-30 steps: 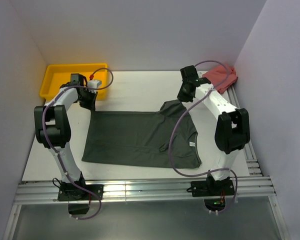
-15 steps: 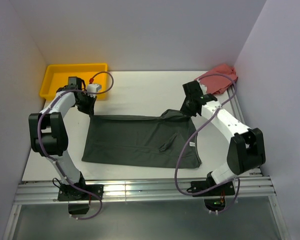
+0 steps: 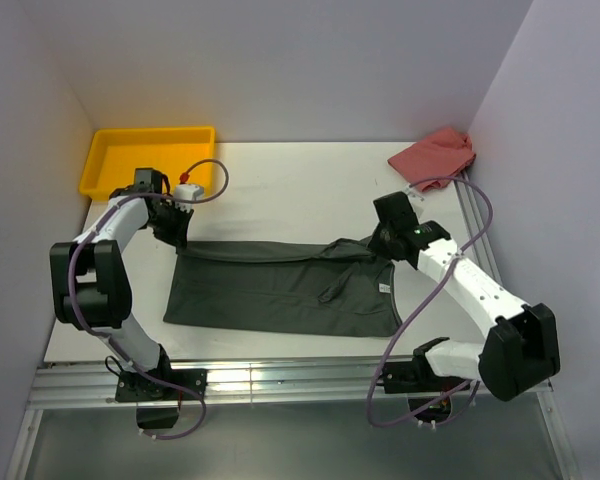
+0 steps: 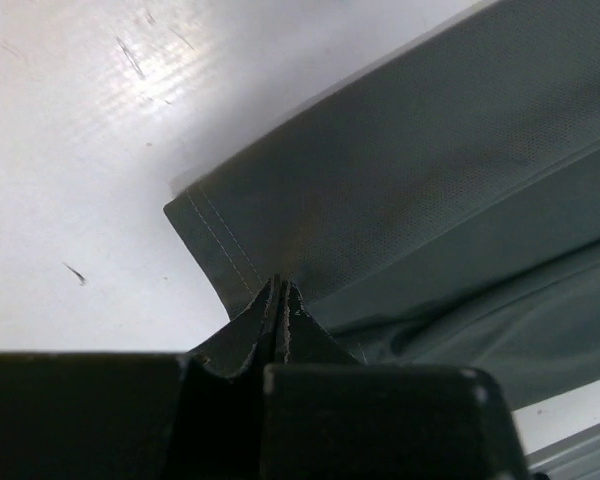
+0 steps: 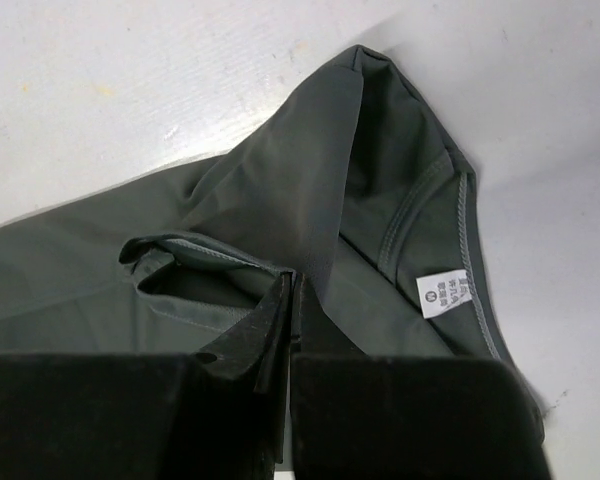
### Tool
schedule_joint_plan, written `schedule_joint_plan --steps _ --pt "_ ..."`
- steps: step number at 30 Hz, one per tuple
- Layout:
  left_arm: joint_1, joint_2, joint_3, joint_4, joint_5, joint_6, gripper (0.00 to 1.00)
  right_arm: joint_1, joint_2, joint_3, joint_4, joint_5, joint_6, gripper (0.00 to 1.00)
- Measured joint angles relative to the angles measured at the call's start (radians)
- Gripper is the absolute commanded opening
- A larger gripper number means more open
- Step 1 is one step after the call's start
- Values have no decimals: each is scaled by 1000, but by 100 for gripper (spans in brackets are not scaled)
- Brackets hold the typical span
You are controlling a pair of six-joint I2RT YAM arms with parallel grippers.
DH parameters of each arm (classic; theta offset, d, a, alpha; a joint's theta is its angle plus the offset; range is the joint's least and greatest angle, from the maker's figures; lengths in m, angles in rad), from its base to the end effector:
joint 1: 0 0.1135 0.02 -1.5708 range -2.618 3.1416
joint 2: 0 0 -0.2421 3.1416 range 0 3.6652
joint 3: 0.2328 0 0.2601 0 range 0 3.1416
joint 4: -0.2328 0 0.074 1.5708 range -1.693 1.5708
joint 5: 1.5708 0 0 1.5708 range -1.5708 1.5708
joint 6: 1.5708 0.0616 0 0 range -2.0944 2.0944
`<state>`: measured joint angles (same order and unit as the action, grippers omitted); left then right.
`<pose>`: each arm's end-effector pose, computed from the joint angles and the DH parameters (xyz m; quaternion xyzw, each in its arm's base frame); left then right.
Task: Roll the t-shirts
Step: Fold the tshirt
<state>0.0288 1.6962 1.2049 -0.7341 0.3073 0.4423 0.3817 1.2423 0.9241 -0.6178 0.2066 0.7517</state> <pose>0.3471 -0.0086 0.1623 0.2256 0.9474 -0.1070 0.2003 0.2652 0.0928 0.2123 0.2055 0.9229 0.0840 0.3145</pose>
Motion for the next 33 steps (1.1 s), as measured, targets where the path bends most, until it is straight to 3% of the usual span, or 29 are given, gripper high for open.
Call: schedule_joint_plan --steps 33 --pt "0 -95 -152 -29 -13 29 0 84 -244 -297 4 9 135 0"
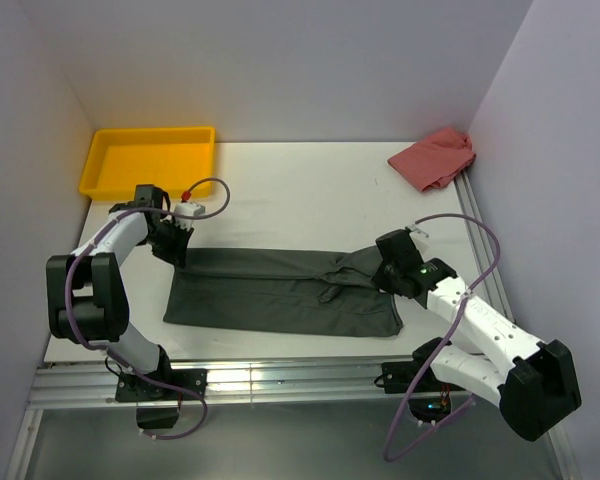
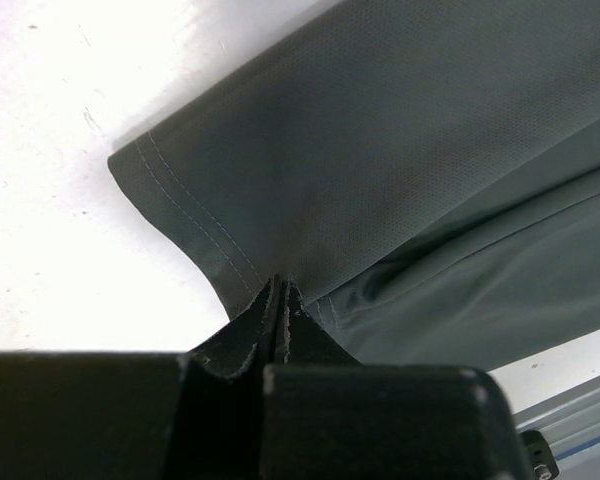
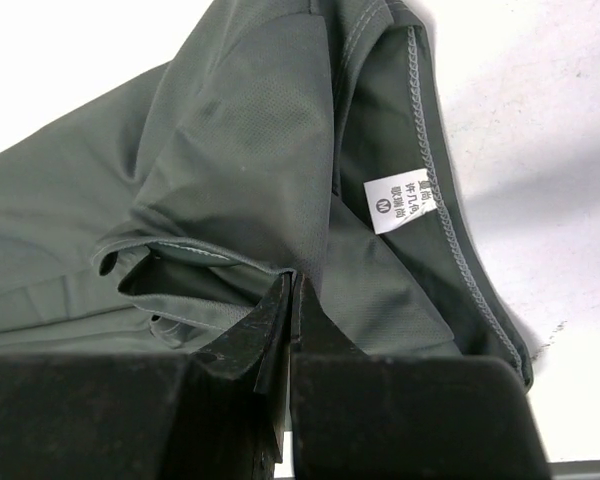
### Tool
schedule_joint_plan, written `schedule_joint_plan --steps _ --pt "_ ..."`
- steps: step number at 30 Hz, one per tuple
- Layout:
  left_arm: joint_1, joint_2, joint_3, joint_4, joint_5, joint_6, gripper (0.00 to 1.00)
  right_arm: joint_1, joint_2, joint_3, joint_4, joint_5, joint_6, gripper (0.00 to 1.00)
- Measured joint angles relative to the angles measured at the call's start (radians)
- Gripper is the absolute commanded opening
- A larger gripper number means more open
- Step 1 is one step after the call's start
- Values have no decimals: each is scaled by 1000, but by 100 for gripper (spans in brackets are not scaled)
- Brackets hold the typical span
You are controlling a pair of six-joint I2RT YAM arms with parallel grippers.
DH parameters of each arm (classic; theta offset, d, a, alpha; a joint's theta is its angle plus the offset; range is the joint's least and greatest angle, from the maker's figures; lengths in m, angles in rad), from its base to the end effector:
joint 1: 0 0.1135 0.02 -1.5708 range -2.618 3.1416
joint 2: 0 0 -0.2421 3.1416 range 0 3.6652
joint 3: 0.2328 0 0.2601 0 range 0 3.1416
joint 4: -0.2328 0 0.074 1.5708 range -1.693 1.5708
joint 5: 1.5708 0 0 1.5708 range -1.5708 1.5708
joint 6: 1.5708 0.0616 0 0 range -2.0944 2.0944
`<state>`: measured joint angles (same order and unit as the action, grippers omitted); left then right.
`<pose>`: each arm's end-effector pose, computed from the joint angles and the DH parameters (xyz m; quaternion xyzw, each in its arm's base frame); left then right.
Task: Roll the t-shirts
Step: Fold the tshirt
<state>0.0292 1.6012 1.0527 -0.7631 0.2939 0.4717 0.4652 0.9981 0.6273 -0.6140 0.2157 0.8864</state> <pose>0.3091 -0.0088 0.1462 0.2337 0.9529 -0.1090 0.1598 0.2031 0.0872 0.1694 0.2294 0.9243 0.0992 0.2885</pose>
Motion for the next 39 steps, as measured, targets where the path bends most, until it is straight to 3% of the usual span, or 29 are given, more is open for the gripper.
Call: schedule_joint_plan --steps 3,5,8,9,10,12,14,19,21,24,39 --pt "0 -1 -10 1 -3 5 0 4 -5 -4 3 0 11 0" --pt "0 -2 -19 2 -4 6 6 8 -8 -16 8 -2 16 3" --pt "0 -2 -30 0 -5 10 27 10 -8 -39 11 -4 26 23" --pt "0 -2 -32 -1 -5 11 34 10 -9 -46 12 -5 31 36" --pt "0 -2 -34 -2 -5 10 43 10 -9 -51 10 -6 35 41" --pt "0 -4 -34 -3 -5 12 48 10 -16 -63 8 -7 39 45" --pt "0 -12 -34 -6 -4 13 54 11 -36 -65 -1 -7 40 45" --pt "0 -39 9 -43 -3 12 55 23 -102 -56 -16 -6 45 42" --pt "0 -48 45 -59 0 12 55 36 -111 -38 -18 -6 49 32" --pt "0 -66 97 -74 11 10 55 70 -86 2 -8 -6 60 29" --pt "0 -72 137 -106 50 2 54 241 485 275 82 16 64 31"
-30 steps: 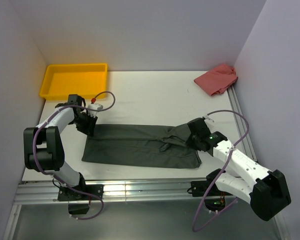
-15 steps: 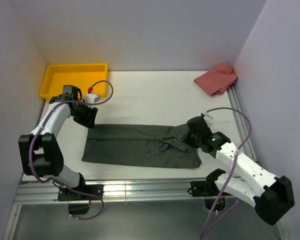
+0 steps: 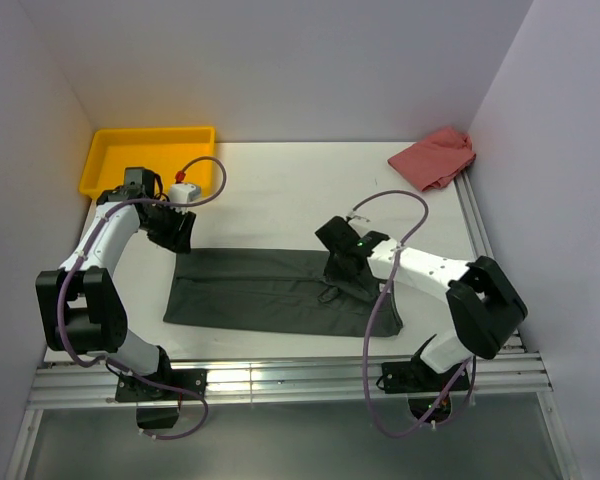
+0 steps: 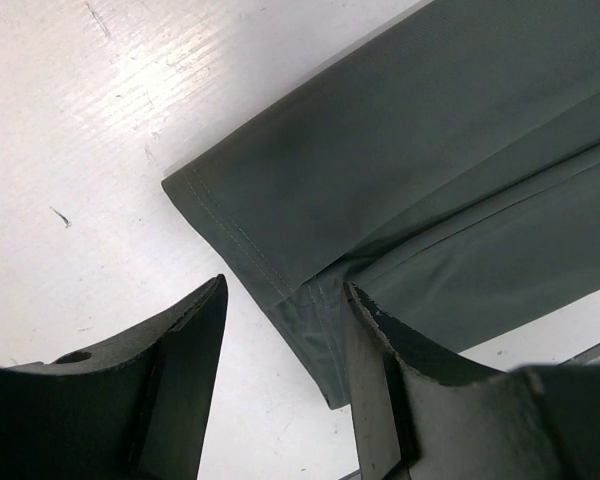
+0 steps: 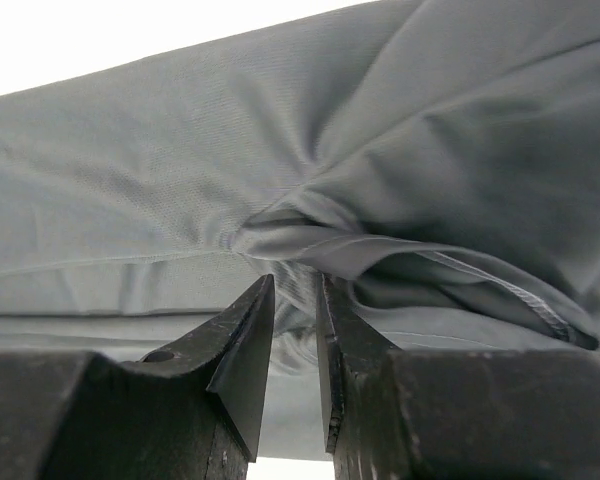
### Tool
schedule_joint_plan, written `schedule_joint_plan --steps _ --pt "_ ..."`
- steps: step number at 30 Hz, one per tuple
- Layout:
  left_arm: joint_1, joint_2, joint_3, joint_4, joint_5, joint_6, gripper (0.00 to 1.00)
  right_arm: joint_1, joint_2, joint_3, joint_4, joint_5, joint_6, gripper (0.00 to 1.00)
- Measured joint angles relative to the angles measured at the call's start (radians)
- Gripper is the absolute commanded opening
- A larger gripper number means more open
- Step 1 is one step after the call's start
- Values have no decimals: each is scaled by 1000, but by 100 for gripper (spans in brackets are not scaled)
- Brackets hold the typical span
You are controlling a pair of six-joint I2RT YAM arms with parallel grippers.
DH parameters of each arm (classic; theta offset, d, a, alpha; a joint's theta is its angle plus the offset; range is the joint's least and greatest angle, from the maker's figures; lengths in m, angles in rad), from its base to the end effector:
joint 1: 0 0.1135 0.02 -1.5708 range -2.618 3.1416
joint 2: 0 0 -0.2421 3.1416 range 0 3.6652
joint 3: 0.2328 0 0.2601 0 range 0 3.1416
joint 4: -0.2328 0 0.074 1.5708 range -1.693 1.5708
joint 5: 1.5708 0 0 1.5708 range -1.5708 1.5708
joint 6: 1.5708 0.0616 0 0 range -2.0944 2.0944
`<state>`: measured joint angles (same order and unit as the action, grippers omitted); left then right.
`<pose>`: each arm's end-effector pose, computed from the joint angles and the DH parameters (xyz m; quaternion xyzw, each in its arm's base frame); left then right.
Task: Roll the t-shirts
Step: Fold the tshirt
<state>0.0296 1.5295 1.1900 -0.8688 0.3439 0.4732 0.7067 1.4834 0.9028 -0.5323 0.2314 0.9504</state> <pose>0.3159 -0.0114 0.2043 0.2433 0.9386 -0.1188 0.2139 0.2393 0.1857 0.1459 0.1436 0.9570 0.0901 0.2352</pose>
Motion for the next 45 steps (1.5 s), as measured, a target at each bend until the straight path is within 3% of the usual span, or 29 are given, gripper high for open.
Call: schedule_joint_plan --steps 10,15,23,39,45 --pt "0 0 0 -5 7 0 54 109 50 48 -47 68 34 34" --pt "0 0 0 -5 7 0 54 109 50 48 -87 114 49 41" --pt "0 4 -5 -3 7 0 54 87 44 48 -105 151 52 43" --pt "0 6 -19 5 6 0 53 40 34 33 -76 163 20 43" --pt "0 6 -25 7 6 0 53 39 33 14 -35 140 6 37"
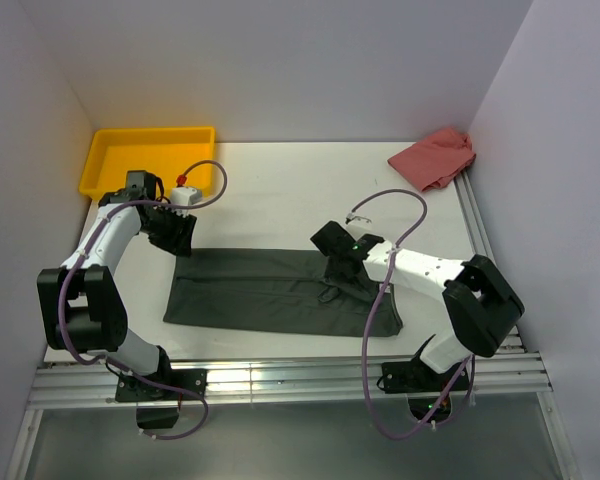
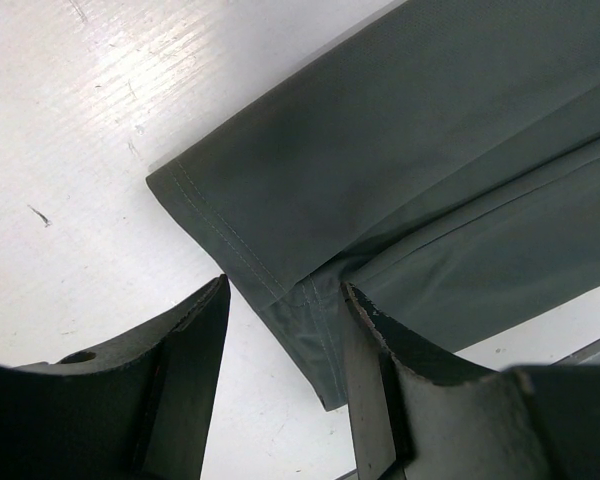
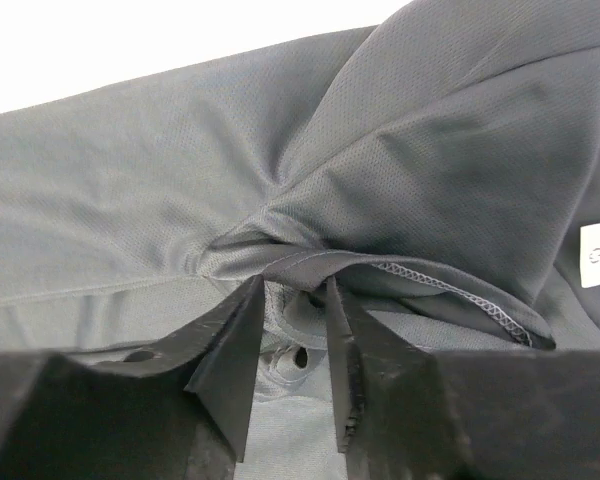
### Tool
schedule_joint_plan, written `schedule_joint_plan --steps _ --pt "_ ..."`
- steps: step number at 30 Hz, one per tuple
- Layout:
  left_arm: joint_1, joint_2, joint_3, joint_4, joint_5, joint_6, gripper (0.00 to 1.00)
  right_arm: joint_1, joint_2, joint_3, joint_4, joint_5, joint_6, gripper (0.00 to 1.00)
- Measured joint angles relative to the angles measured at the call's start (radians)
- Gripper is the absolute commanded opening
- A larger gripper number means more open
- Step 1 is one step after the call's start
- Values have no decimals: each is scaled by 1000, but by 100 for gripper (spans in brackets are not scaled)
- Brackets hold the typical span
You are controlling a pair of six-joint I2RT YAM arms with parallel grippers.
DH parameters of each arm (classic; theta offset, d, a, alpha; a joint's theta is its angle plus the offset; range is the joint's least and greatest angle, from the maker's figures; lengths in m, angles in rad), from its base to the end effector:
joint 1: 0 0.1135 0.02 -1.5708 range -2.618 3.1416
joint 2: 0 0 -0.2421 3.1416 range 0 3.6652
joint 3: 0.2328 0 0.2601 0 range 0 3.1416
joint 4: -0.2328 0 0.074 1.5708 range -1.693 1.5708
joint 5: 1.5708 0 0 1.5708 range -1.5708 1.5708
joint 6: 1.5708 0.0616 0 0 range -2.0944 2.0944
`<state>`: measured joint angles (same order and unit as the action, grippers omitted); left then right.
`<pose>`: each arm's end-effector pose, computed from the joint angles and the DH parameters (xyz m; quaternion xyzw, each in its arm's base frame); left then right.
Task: Roll the t-shirts
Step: Fold the tshirt
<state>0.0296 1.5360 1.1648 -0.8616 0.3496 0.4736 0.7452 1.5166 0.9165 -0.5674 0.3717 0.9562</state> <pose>0.3134 -0.0118 0.1952 0.2423 0.9405 -0.1248 0.2031 0.2365 0.1878 0.1410 0.1382 0.9536 0.0286 0.2659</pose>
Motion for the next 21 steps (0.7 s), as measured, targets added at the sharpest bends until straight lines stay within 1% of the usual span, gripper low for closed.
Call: schedule_joint_plan --steps 1,3,6,7,10,17,21 --pt "0 0 0 0 0 0 53 0 -2 -7 10 -3 0 30" --pt "0 0 0 0 -3 0 53 0 -14 -33 32 -19 -1 24" --pt "0 0 0 0 -7 0 53 0 -52 -76 45 -43 1 10" --pt "0 0 0 1 -7 0 53 0 -64 -84 45 -49 1 8" --pt "0 1 0 2 -7 0 53 1 -118 -116 65 -69 5 5" --pt "0 16 0 3 -8 0 52 17 -186 -161 97 -94 18 5" --pt "0 19 0 4 -8 0 53 34 -188 -172 105 -101 24 9"
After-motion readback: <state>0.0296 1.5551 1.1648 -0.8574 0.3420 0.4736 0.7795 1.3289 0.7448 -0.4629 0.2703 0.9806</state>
